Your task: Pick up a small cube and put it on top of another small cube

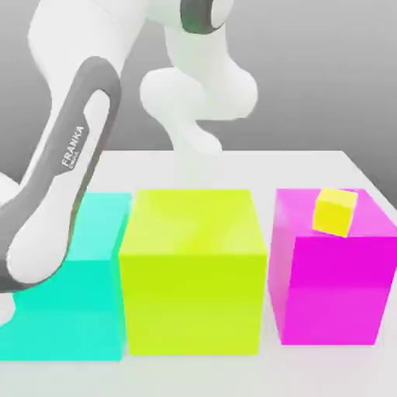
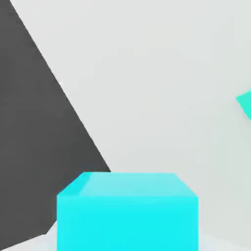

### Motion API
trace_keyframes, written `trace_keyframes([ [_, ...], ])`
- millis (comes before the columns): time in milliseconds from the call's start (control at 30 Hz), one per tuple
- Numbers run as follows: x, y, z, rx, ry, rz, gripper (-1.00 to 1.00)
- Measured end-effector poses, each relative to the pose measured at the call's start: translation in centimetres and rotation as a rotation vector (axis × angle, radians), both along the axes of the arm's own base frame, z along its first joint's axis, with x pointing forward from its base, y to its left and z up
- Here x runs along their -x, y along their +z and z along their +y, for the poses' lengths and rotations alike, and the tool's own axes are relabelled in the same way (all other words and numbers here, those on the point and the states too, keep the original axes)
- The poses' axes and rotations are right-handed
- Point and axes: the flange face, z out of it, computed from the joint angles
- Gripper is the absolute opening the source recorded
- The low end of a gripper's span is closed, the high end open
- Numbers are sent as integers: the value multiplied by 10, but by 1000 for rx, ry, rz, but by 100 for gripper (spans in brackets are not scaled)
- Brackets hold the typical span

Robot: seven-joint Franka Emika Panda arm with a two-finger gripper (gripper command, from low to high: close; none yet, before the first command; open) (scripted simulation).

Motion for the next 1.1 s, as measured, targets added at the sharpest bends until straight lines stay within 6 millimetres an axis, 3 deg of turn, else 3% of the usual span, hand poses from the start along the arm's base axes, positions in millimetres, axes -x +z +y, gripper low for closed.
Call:
trace_keyframes([
  [333,13,43,64,4,718,45,-100],
  [600,52,86,80,-49,982,-2,-100],
  [833,110,136,64,-80,937,-63,-100],
  [1100,182,196,60,-17,858,-70,-100],
])
